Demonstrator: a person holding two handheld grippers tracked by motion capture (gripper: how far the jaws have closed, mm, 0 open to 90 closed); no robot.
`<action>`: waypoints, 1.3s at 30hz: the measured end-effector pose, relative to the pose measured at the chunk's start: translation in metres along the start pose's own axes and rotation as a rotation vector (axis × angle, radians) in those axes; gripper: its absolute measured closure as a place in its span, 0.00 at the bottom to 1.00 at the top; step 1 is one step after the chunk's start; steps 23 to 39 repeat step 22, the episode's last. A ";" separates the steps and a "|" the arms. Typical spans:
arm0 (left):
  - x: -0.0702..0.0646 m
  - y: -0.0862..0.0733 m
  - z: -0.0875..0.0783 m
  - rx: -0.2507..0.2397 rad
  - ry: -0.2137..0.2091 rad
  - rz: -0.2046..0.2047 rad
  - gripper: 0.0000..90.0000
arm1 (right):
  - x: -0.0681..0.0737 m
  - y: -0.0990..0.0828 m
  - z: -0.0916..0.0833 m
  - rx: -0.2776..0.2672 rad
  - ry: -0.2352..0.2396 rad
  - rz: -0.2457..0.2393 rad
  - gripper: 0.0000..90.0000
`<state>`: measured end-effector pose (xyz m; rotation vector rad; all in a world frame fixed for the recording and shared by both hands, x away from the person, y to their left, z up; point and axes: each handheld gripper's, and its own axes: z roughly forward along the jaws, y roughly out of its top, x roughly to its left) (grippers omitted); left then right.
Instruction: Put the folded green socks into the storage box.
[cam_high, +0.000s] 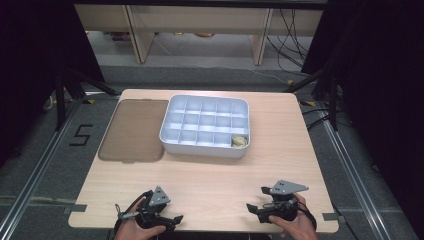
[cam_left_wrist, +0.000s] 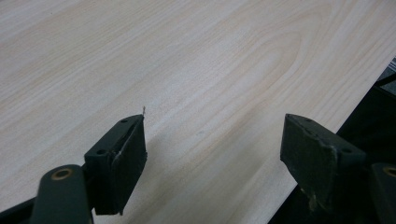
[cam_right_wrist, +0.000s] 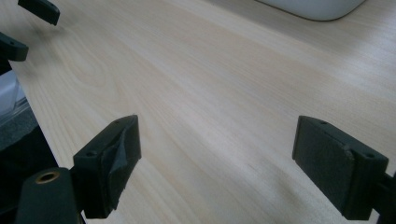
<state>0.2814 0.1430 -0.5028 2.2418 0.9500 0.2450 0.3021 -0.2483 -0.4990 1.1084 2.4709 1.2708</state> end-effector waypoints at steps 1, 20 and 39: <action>0.000 0.000 0.000 0.000 0.000 0.000 0.24 | 0.000 0.000 0.000 0.000 0.000 0.000 0.18; 0.000 0.000 0.000 0.003 0.002 -0.001 0.24 | 0.013 -0.012 -0.006 0.003 -0.041 -0.033 0.18; 0.000 0.000 0.000 0.000 0.004 -0.002 0.24 | 0.011 -0.012 -0.005 0.012 -0.006 -0.026 0.18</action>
